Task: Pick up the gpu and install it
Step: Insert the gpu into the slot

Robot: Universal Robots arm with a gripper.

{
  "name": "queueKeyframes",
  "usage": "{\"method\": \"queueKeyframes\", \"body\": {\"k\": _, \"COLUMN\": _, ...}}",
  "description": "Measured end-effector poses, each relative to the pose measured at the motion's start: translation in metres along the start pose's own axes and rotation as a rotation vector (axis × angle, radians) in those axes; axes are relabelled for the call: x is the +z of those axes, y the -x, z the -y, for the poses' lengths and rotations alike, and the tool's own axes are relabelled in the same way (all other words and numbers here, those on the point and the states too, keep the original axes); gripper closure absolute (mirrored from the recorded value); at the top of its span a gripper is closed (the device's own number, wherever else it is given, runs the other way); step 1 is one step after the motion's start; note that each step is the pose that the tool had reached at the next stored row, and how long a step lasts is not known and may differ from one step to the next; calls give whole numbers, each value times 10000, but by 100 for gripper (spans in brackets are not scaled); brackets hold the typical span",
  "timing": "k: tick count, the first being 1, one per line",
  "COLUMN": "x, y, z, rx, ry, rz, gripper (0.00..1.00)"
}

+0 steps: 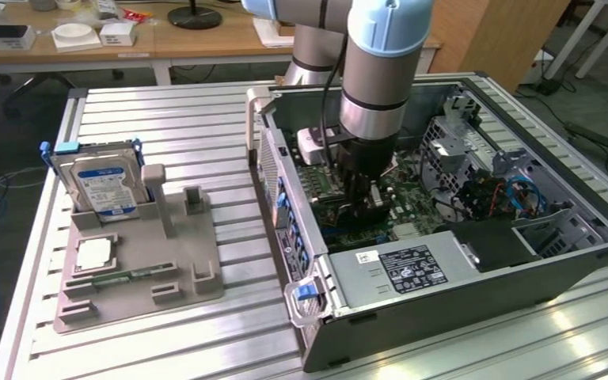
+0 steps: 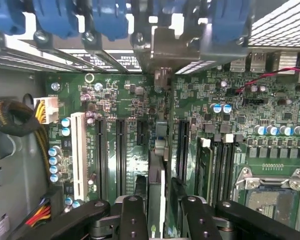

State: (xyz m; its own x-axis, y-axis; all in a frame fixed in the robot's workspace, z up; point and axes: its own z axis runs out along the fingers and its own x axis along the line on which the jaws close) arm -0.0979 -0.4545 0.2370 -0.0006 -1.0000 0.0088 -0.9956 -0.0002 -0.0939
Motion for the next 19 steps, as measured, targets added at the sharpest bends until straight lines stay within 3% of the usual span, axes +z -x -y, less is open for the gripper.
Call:
{"method": "queueKeyframes", "body": {"k": 9, "x": -221, "y": -2, "z": 21, "rx": -5, "ry": -3, "rz": -52, "gripper": 67}}
{"method": "queueKeyframes", "body": {"k": 13, "x": -386, "y": -4, "z": 36, "rx": -8, "ry": -4, "rz": -87, "gripper": 67}}
{"method": "queueKeyframes", "body": {"k": 16, "x": -387, "y": -3, "z": 36, "rx": -8, "ry": -4, "rz": -86, "gripper": 87}}
{"method": "queueKeyframes", "body": {"k": 19, "x": -387, "y": -3, "z": 36, "rx": -8, "ry": -5, "rz": -87, "gripper": 90}}
